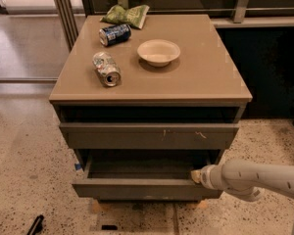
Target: Open middle drawer
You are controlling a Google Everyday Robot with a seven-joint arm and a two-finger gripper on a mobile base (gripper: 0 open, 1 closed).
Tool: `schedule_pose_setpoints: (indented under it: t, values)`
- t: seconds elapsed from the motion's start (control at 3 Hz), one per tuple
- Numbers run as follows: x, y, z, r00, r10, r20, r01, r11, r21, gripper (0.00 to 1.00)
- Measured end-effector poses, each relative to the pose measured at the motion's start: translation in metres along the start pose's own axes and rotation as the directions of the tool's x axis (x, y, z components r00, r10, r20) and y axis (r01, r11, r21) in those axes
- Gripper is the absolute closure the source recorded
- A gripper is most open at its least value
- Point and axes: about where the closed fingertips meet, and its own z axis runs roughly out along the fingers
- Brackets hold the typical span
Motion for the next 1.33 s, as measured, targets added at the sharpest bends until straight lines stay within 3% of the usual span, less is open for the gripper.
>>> schedule_pose_setpoints:
  t: [0.33,0.67,1.0,1.33]
  values:
    - [0.017,0.005,-0.002,1.0,0.019,-0.022,-0.02,0.9996,-0.019,1.0]
    - [0.015,0.006,-0.005,1.0,0.019,-0.022,-0.02,0.9996,-0.019,1.0]
    - [0.039,0.017,-0.008,0.998,0.041,-0.049,-0.043,0.9982,-0.042,1.0]
    - [0.04,0.017,-0.008,0.998,0.041,-0.049,-0.043,0.9982,-0.042,1.0]
